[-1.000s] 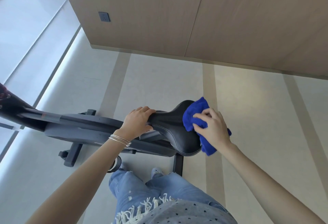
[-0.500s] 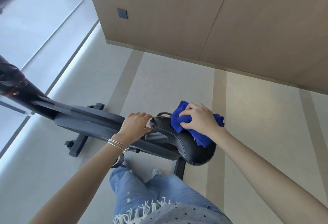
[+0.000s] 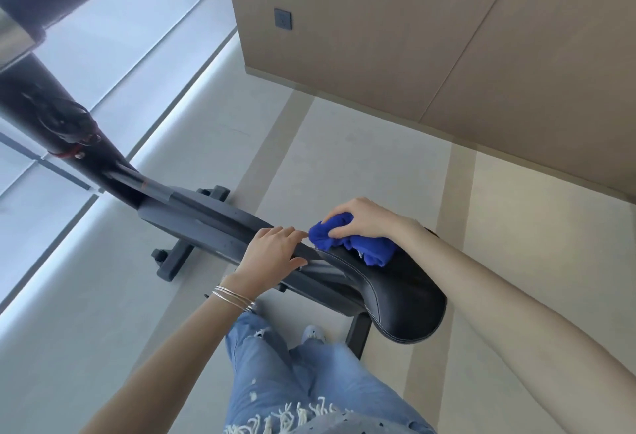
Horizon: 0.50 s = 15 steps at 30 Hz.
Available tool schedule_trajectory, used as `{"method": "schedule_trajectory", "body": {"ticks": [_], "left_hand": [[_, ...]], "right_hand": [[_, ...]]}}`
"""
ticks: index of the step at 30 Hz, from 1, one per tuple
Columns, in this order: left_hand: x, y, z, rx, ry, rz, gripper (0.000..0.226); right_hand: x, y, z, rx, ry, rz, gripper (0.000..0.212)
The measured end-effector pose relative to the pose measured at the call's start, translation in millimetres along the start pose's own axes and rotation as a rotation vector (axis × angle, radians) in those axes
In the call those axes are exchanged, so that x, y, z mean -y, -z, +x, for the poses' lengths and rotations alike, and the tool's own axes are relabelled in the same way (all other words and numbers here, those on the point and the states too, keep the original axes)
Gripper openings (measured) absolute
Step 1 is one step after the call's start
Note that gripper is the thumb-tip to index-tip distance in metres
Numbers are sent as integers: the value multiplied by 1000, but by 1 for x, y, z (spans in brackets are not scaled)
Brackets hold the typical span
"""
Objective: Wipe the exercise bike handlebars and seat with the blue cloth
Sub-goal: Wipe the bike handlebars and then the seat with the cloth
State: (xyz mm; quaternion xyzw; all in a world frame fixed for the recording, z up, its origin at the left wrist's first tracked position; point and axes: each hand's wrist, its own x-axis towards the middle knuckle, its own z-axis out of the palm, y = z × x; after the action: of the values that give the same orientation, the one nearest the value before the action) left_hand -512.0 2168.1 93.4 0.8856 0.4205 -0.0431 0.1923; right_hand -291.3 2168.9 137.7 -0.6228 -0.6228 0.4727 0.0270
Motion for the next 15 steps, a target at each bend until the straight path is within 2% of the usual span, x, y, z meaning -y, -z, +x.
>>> {"method": "schedule_trajectory", "body": {"ticks": [4, 10, 15], "left_hand": [[-7, 3, 5, -20, 2, -4, 53], [-15, 3, 19, 2, -19, -29, 55], [-19, 1, 30, 36, -82, -35, 56]], "right_hand": [[-3, 15, 3, 156, -24, 90, 26], [-32, 46, -4, 283, -108, -118, 26], [-45, 54, -14, 219, -153, -241, 28]]}}
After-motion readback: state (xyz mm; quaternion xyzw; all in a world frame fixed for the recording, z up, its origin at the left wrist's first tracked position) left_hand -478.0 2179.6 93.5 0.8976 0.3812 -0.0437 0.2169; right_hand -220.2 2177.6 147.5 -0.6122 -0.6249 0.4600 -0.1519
